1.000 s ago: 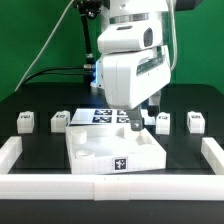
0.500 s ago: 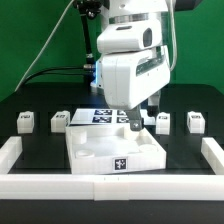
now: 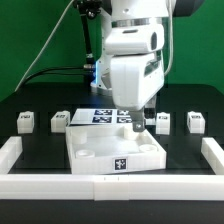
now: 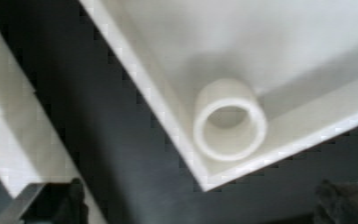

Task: Assemble one leg

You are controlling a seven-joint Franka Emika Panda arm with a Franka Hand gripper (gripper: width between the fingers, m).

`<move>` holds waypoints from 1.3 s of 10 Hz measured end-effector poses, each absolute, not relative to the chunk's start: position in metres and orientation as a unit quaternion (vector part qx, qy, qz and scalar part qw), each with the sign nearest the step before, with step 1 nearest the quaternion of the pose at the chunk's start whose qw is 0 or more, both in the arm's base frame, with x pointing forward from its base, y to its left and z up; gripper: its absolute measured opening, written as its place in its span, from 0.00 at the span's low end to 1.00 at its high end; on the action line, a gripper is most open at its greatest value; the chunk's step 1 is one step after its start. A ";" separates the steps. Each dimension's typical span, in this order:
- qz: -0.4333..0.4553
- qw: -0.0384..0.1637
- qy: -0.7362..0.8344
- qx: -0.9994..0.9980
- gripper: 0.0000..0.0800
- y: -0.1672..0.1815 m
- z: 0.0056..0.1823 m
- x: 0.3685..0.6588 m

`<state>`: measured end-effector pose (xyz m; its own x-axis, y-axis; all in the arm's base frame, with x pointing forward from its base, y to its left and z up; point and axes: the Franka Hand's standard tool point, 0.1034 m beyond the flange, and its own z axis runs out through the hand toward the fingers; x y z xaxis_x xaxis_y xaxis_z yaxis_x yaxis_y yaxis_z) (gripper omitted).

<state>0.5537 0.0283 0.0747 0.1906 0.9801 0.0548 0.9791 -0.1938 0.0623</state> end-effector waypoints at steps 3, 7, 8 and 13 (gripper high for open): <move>0.008 0.012 0.675 0.738 0.81 0.028 0.070 0.544; 0.009 0.014 0.686 0.728 0.81 0.027 0.069 0.542; 0.014 0.017 0.704 0.710 0.81 0.024 0.065 0.536; -0.002 0.013 0.753 0.658 0.81 -0.020 0.057 0.480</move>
Offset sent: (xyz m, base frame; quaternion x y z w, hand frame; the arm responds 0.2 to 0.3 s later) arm 0.0000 0.0000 0.0000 0.0000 0.0000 0.0000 1.0000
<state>0.4800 -0.0199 0.0570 -0.1338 0.9908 -0.0226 0.9909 0.1341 0.0141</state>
